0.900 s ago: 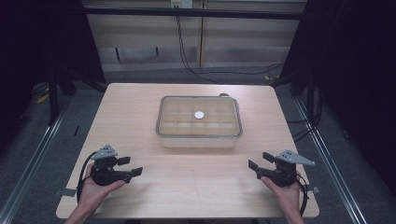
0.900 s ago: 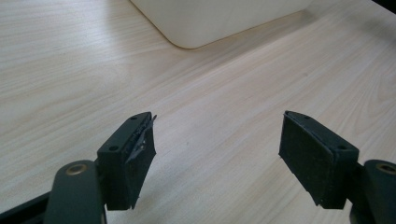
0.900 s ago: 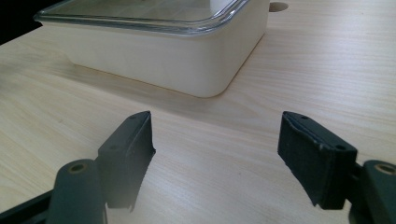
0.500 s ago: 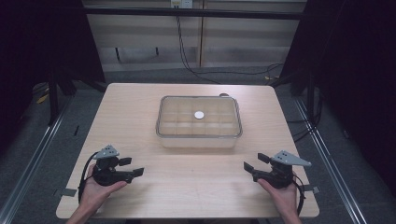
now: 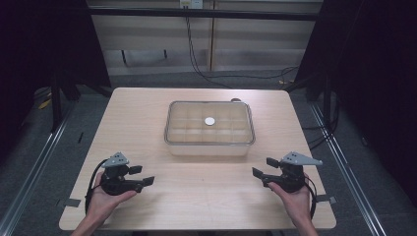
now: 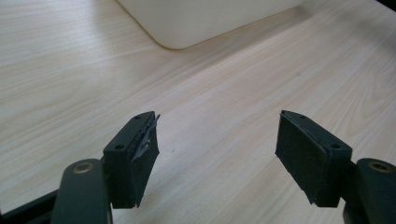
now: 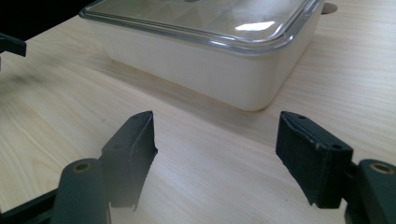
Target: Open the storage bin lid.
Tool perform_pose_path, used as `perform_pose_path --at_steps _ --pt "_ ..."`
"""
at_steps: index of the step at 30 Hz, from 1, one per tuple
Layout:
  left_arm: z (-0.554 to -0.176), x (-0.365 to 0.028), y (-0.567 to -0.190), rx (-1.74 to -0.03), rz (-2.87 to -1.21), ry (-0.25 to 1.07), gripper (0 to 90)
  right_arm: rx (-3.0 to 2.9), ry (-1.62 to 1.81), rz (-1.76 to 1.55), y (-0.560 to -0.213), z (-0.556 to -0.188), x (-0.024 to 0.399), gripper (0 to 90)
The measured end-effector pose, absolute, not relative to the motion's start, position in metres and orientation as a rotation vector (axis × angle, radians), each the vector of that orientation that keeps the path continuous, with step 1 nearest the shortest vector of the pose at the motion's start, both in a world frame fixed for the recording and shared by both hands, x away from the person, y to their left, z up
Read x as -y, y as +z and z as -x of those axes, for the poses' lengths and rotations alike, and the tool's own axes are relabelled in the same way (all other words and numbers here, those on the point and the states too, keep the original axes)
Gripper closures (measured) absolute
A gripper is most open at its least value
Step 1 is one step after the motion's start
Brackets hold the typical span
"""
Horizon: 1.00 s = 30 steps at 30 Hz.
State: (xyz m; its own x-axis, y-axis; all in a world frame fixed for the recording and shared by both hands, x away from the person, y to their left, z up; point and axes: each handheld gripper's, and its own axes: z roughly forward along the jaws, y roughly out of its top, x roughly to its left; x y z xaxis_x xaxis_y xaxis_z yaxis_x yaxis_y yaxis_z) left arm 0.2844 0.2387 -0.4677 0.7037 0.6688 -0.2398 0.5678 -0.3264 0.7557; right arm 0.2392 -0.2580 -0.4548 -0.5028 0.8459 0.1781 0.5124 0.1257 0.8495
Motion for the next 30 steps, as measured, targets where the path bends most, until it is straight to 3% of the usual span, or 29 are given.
perform_pose_path --at_steps 6,15,30 --pt "-0.288 -0.232 -0.461 -0.932 -2.006 0.153 32.7 -2.097 1.321 -1.285 -0.448 -0.245 0.254 28.5" --pt "-0.299 -0.224 -0.454 -0.910 -2.002 0.122 30.7 -2.090 1.334 -1.285 -0.443 -0.258 0.250 27.8" --pt "-0.327 -0.221 -0.440 -0.914 -2.007 0.204 29.6 -2.084 1.320 -1.291 -0.424 -0.288 0.250 27.3"
